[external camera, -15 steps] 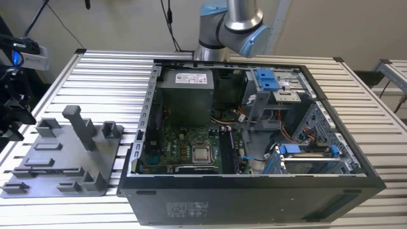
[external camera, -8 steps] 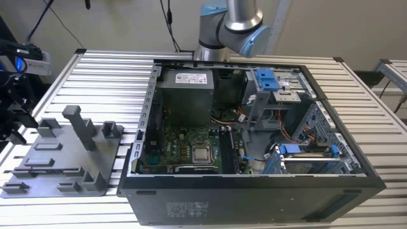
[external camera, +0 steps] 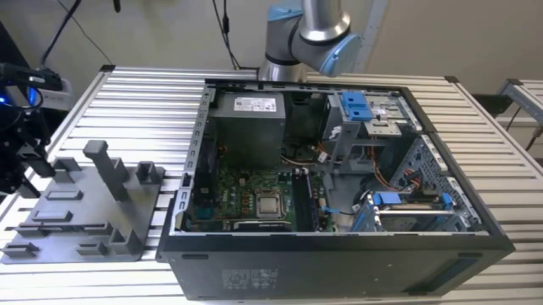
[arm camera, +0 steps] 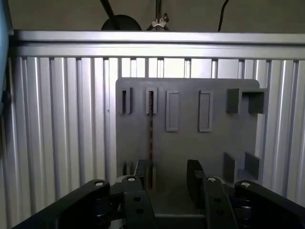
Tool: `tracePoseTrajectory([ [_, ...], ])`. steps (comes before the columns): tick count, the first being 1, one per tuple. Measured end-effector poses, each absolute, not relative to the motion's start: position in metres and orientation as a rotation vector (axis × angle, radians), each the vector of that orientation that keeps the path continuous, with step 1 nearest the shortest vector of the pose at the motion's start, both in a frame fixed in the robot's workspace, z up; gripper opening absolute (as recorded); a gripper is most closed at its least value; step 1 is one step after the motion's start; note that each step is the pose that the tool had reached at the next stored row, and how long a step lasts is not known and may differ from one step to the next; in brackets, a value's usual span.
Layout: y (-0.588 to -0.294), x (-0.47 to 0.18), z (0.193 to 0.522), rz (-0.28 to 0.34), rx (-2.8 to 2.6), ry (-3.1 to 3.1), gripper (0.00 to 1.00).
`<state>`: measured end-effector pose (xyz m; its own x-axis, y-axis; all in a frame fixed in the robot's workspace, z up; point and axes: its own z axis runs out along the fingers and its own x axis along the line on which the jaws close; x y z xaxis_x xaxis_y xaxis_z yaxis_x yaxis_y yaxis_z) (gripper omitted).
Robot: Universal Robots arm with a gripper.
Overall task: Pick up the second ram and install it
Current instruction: 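Pick up the second ram and move it above second insertion slot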
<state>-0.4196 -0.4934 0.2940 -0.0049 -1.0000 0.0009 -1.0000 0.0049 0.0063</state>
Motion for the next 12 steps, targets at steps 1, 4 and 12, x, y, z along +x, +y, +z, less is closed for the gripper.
tracePoseTrajectory([
  [1,-0.493,-0.42,0.292,-0.006,2.213,-2.223,0.48],
  [4,-0.494,-0.42,0.288,-0.006,2.212,-2.223,0.48],
  [12,-0.495,-0.422,0.277,-0.006,2.214,-2.222,0.48],
])
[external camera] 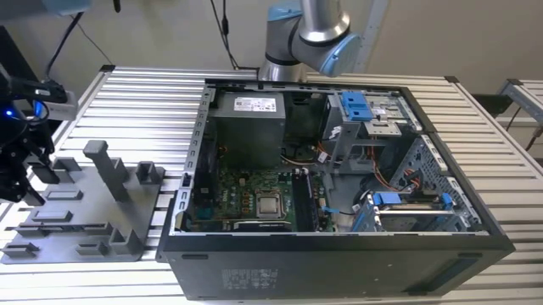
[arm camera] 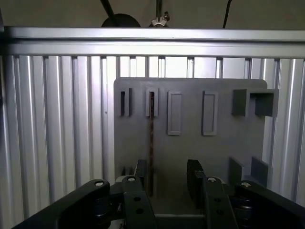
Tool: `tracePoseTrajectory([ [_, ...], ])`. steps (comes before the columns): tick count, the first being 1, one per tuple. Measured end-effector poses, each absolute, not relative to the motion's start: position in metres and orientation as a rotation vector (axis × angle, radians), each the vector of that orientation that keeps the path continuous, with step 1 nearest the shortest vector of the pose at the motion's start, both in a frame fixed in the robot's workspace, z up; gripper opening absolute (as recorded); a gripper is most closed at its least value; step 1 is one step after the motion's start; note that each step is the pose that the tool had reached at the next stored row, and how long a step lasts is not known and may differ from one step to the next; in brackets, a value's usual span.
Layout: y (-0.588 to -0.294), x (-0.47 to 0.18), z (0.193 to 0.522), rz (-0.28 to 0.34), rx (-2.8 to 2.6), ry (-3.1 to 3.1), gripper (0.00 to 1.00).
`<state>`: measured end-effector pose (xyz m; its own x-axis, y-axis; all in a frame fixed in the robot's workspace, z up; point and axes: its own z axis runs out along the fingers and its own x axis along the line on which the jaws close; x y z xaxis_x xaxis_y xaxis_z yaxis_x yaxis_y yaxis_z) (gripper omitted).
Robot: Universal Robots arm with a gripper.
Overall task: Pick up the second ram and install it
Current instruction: 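Pick up the second ram and move it above second insertion slot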
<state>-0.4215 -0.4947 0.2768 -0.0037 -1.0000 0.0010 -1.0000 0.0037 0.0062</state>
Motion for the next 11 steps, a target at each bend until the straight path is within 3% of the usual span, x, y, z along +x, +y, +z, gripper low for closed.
tracePoseTrajectory([
  [11,-0.498,-0.422,0.262,-0.006,2.221,-2.214,0.48],
])
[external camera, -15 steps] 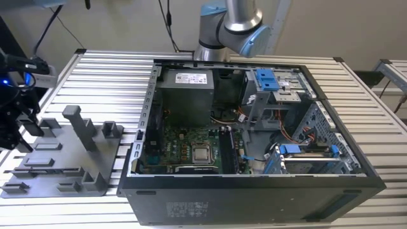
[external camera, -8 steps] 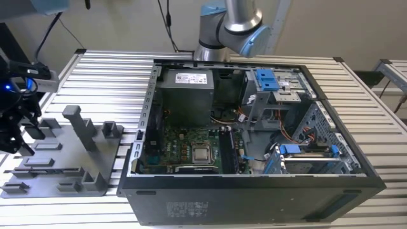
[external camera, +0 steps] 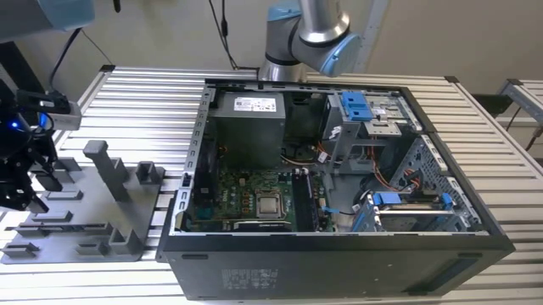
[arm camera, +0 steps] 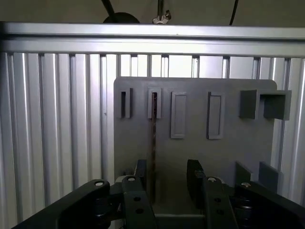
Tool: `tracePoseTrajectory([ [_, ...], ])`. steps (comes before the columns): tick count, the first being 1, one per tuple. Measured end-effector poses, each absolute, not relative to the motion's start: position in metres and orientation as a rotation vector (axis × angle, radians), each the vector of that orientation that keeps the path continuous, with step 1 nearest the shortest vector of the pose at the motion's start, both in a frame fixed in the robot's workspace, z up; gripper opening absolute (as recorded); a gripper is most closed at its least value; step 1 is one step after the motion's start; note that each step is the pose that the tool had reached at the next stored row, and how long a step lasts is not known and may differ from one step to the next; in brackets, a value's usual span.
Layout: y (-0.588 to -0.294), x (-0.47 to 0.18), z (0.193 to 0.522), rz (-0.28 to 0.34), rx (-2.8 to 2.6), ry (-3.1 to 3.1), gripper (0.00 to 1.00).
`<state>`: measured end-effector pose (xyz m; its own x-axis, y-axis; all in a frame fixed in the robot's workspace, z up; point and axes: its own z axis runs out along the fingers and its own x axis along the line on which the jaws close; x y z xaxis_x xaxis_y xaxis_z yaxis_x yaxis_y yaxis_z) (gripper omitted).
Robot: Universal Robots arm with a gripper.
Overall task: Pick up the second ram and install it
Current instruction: 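Pick up the second ram and move it above second insertion slot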
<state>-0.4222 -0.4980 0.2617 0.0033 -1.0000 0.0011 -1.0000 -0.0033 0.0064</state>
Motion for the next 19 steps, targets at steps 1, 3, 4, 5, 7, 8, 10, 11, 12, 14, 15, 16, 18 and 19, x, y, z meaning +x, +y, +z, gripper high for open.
tracePoseTrajectory([
  [1,-0.498,-0.422,0.26,-0.006,2.222,-2.214,0.48],
  [3,-0.499,-0.422,0.258,-0.006,2.223,-2.212,0.48],
  [4,-0.499,-0.422,0.257,-0.006,2.224,-2.212,0.48],
  [5,-0.499,-0.422,0.255,-0.006,2.224,-2.211,0.48],
  [7,-0.499,-0.422,0.253,-0.006,2.225,-2.211,0.48],
  [8,-0.499,-0.422,0.252,-0.006,2.225,-2.21,0.48],
  [10,-0.499,-0.422,0.25,-0.006,2.226,-2.209,0.48],
  [11,-0.499,-0.423,0.249,-0.006,2.227,-2.209,0.48],
  [12,-0.499,-0.423,0.248,-0.006,2.227,-2.208,0.48],
  [14,-0.499,-0.423,0.246,-0.006,2.228,-2.207,0.48],
  [15,-0.499,-0.424,0.245,-0.006,2.228,-2.207,0.48],
  [16,-0.499,-0.424,0.243,-0.006,2.228,-2.207,0.48],
  [18,-0.499,-0.425,0.241,-0.006,2.229,-2.207,0.48],
  [19,-0.499,-0.425,0.24,-0.006,2.229,-2.206,0.48],
])
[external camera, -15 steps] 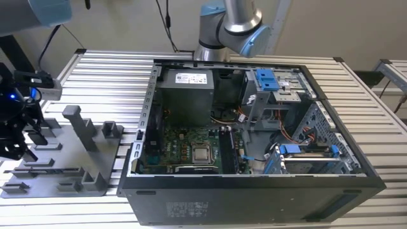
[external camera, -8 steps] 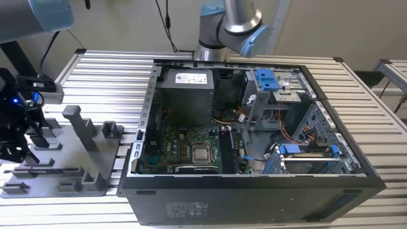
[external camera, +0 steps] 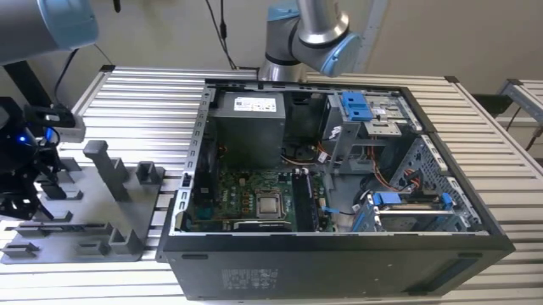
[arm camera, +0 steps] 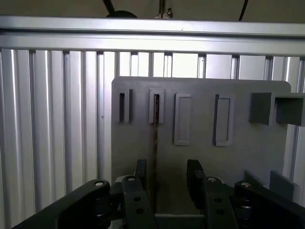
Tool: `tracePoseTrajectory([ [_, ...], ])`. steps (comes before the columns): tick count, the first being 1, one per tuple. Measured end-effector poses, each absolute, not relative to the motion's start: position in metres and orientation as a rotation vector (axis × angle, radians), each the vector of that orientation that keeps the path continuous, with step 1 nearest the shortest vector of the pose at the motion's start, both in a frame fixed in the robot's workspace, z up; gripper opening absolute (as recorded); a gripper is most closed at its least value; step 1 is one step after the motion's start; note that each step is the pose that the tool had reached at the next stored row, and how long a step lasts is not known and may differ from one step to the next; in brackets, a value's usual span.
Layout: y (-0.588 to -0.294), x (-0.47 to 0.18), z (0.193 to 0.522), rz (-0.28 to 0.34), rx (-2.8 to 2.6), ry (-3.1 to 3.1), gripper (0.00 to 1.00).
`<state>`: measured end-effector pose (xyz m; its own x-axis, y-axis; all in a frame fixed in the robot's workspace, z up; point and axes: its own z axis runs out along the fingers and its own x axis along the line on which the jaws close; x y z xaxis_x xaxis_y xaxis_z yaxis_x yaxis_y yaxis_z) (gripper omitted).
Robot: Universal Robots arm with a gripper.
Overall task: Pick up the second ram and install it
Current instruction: 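Pick up the second ram and move it above second insertion slot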
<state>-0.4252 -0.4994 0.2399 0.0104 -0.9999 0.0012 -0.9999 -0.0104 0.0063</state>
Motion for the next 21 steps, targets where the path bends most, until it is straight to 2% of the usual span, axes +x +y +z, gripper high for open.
tracePoseTrajectory([
  [21,-0.503,-0.429,0.215,-0.003,2.242,-2.19,0.48],
])
